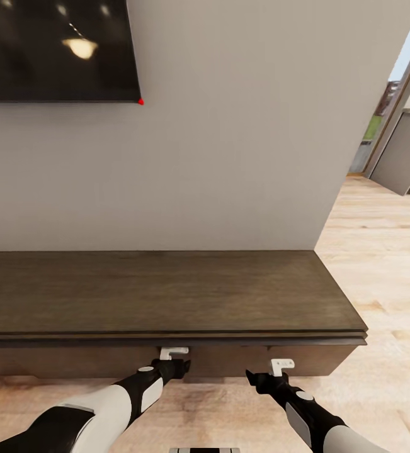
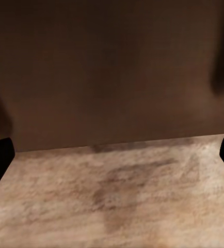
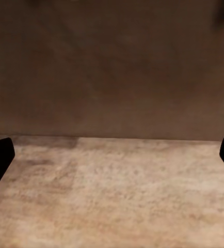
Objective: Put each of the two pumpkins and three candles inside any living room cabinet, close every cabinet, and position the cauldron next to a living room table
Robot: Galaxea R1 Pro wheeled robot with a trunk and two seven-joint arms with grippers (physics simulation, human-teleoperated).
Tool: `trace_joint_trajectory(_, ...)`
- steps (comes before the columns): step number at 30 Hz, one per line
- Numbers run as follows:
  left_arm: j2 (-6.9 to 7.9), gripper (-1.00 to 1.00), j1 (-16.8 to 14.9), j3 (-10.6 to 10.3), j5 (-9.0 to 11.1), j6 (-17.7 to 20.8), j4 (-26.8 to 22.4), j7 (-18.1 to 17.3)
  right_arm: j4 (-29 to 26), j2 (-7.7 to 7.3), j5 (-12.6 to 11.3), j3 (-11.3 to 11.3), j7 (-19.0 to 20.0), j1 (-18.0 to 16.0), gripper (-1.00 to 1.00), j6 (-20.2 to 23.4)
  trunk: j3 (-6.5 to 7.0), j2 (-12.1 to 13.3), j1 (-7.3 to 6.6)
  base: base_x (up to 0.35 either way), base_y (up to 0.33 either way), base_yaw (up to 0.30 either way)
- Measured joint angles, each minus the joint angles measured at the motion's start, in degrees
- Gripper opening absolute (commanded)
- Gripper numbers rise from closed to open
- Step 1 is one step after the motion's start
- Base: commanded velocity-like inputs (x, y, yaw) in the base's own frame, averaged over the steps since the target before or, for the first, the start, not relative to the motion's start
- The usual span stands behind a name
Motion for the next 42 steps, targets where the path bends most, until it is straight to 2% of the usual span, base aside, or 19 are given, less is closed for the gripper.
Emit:
trace_joint_trajectory(7, 0.0, 1.0, 0.0, 0.1, 0.0, 0.0, 0.0, 0.0, 0.1, 0.0, 0.0, 0.0, 0.0, 0.0, 1.0, 0.0, 0.0, 0.0, -0.02, 0.098, 0.0, 0.0)
trace_joint_trajectory(9, 0.0, 1.0, 0.1, -0.6, -0.2, 0.1, 1.5, 0.0, 0.1, 0.0, 0.0, 0.0, 0.0, 0.0, 1.0, 0.0, 0.0, 0.0, -0.03, 0.187, 0.0, 0.0)
trace_joint_trajectory(20, 0.01, 1.0, 0.0, -0.4, -0.1, 0.1, 3.0, 0.0, 0.1, 0.0, 0.0, 0.0, 0.0, 0.0, 1.0, 0.0, 0.0, 0.0, 0.01, 0.015, 0.0, 0.0)
trace_joint_trajectory(25, 0.0, 1.0, 0.0, -0.2, 0.0, 0.0, 0.0, 0.0, 0.1, 0.0, 0.0, 0.0, 0.0, 0.0, 1.0, 0.0, 0.0, 0.0, 0.03, -0.23, 0.0, 0.0)
trace_joint_trajectory(37, 0.0, 1.0, 0.0, -0.2, 0.0, 0.1, 0.0, 0.0, 0.1, 0.0, 0.0, 0.4, 0.0, 0.0, 1.0, 0.0, 0.0, 0.0, 0.03, -0.3, -0.012, 0.0)
trace_joint_trajectory(42, 0.0, 1.0, 0.0, -0.2, 0.0, 0.0, 0.0, 0.0, 0.1, 0.0, 0.0, 0.6, 0.0, 0.0, 1.0, 0.0, 0.0, 0.0, 0.01, -0.115, -0.016, 0.0)
